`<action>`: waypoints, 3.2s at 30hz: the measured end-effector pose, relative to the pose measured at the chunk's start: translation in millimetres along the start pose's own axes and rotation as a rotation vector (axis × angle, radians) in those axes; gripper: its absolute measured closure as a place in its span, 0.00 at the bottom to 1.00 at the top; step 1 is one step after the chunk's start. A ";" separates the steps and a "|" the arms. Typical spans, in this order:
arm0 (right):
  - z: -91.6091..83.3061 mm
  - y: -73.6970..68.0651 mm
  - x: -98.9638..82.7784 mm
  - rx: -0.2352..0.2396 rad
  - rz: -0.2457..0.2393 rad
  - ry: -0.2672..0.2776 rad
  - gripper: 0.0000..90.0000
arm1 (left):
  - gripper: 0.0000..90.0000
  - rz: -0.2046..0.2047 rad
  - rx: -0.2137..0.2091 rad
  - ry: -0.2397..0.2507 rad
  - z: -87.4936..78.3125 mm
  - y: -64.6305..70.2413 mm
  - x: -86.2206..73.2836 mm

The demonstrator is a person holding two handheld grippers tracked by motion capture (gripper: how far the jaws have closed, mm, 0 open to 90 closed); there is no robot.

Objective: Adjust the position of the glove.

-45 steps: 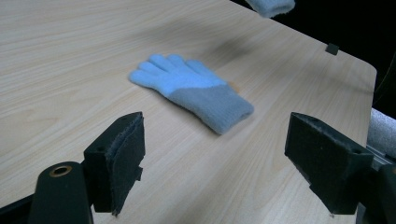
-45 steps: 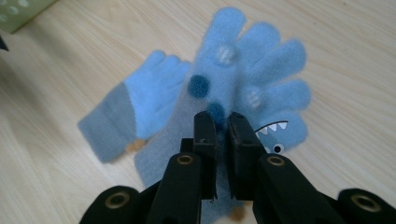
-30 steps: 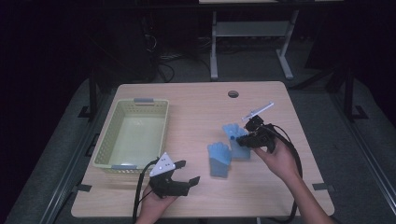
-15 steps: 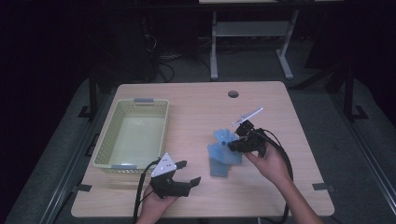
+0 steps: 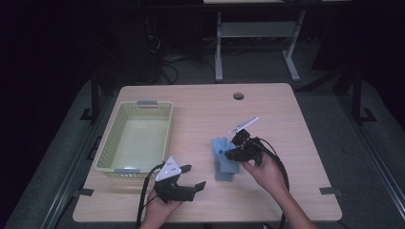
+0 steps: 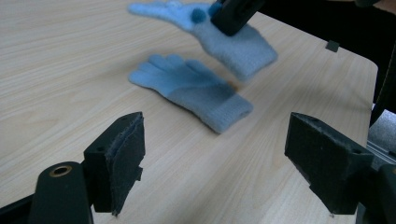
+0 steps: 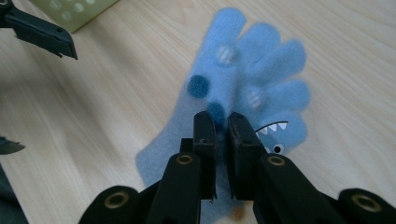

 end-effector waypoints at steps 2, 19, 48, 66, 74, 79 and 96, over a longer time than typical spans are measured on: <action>3.6 -0.2 -1.8 -0.003 0.004 -0.004 0.93 | 0.22 -0.004 0.000 -0.002 -0.4 0.9 0.0; 23.4 -4.2 -9.8 -0.008 0.040 -0.026 0.92 | 0.22 -0.010 0.006 -0.007 -0.3 -0.4 -0.5; 40.5 -4.3 -17.7 -0.063 0.018 -0.042 0.85 | 0.23 -0.003 0.017 -0.024 1.2 -0.5 -2.8; 20.9 9.5 -25.0 0.016 0.183 0.052 0.58 | 0.34 -0.119 0.043 -0.063 11.8 -9.1 -0.8; 8.8 18.9 -40.8 0.049 0.311 0.114 0.50 | 0.38 -0.280 0.034 -0.085 25.1 -13.2 -2.3; 7.9 21.3 -47.3 0.085 0.380 0.135 0.50 | 0.39 -0.443 -0.005 -0.071 35.7 -18.4 1.9; 12.4 26.9 -64.5 0.197 0.539 0.180 0.55 | 0.36 -0.627 -0.024 -0.170 72.1 -16.5 -5.1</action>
Point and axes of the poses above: each handheld gripper's, and its own axes: z roughly forward along the jaws, x roughly out of its top, y roughly to its right, the point moved 8 cm from there along z, roughly forward along the jaws, and after that the axes turned 9 degrees about y, right-handed, at the moved point
